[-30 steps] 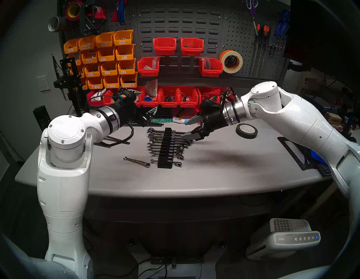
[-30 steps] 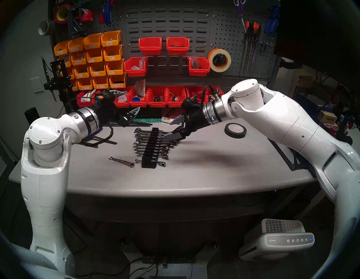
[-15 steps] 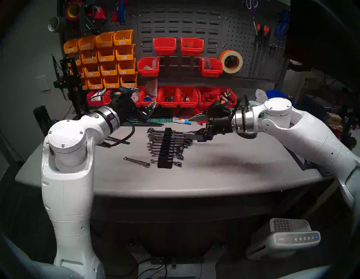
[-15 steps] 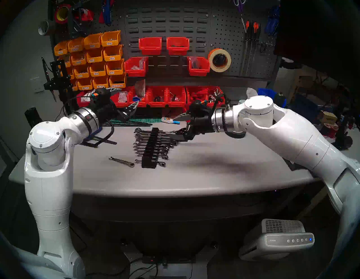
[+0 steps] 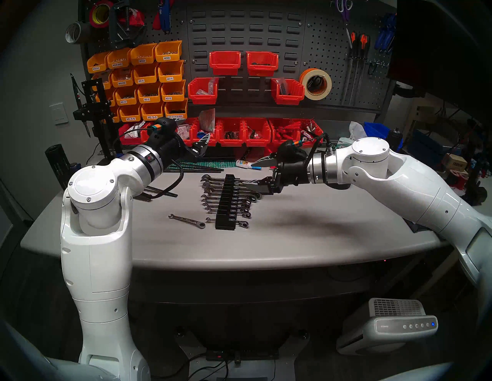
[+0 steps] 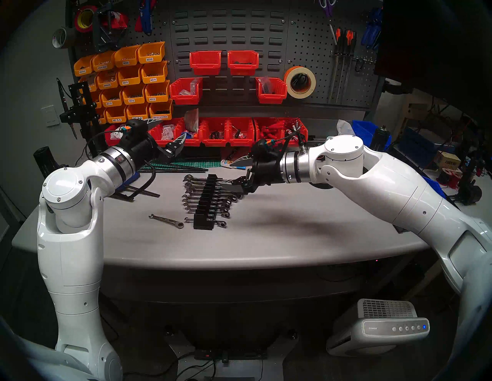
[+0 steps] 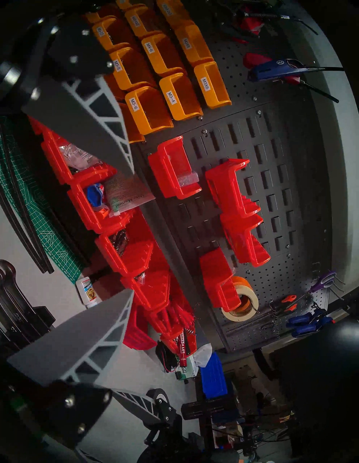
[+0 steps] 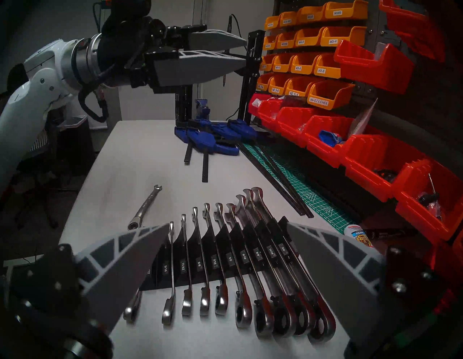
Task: Put the wrenches on the table into the correct slot in the case
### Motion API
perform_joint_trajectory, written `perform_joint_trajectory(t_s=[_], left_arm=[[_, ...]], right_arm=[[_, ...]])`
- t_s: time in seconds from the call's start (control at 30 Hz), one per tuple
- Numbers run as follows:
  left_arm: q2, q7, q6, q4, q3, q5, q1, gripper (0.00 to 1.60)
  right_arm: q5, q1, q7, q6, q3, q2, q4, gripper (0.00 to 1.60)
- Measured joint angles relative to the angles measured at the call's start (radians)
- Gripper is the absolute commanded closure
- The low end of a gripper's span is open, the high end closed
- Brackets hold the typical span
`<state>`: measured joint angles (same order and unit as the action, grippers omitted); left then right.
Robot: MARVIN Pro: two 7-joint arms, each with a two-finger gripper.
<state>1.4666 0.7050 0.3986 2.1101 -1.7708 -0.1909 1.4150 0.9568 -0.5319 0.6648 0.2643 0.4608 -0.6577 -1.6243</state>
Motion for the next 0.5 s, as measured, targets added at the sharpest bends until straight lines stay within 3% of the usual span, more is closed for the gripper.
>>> perform_joint_trajectory(t_s=[0.5], left_arm=[[0.012, -0.013, 0.002, 0.002, -0.001, 0.002, -0.019, 0.0]], right_arm=[[-0.078, 0.049, 0.032, 0.114, -0.059, -0.147, 0.017, 0.0]])
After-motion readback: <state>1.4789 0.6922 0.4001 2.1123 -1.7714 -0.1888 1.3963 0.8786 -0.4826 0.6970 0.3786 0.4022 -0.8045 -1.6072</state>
